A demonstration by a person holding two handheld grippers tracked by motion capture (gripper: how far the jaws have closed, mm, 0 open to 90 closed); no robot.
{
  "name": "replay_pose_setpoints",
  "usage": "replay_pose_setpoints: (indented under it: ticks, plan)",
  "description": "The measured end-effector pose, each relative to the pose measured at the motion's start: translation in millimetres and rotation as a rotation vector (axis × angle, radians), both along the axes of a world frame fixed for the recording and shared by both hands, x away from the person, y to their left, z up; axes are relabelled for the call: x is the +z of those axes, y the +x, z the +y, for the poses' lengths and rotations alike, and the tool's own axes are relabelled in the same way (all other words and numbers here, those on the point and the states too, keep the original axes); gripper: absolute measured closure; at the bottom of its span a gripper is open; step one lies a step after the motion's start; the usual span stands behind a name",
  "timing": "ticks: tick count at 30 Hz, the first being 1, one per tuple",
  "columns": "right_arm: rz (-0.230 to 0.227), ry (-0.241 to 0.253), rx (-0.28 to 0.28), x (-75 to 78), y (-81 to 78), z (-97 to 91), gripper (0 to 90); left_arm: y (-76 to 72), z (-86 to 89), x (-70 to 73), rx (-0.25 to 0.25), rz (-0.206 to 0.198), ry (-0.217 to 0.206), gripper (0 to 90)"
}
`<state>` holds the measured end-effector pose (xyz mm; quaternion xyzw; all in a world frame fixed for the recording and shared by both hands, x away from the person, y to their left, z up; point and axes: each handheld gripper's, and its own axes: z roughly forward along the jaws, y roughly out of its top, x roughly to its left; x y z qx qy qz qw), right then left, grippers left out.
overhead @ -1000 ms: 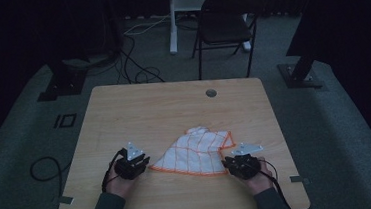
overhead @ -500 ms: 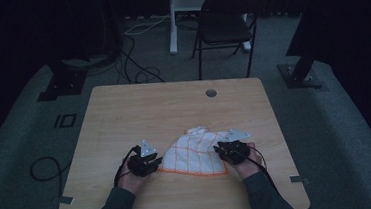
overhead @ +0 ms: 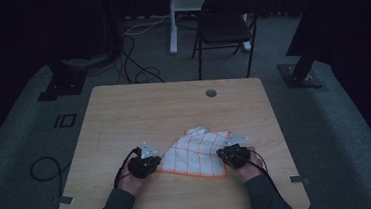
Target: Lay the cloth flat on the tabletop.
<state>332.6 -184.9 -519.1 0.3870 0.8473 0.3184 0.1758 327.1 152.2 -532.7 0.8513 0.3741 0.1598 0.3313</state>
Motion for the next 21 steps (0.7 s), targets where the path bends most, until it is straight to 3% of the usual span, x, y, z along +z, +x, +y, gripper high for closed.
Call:
replay_pose_setpoints:
  ticks: [8, 12, 15, 21]
  plan:
    - [0.016, 0.019, 0.009, -6.5, -0.3, 3.1, 87.2, -8.2, 11.8, 1.7, 0.04, 0.007, 0.024, 89.1]
    - [0.023, 0.03, 0.027, -8.4, -0.3, 9.2, 87.3, -14.7, 22.8, 2.5, 0.07, 0.027, 0.013, 89.1]
    - [0.021, 0.022, 0.042, -7.3, -3.2, 13.3, 87.3, -19.6, 26.1, 2.8, 0.061, 0.033, 0.003, 88.8]
    - [0.04, 0.002, 0.049, -6.4, -10.3, 10.0, 87.3, -17.2, 22.9, 7.2, 0.054, 0.006, -0.015, 81.1]
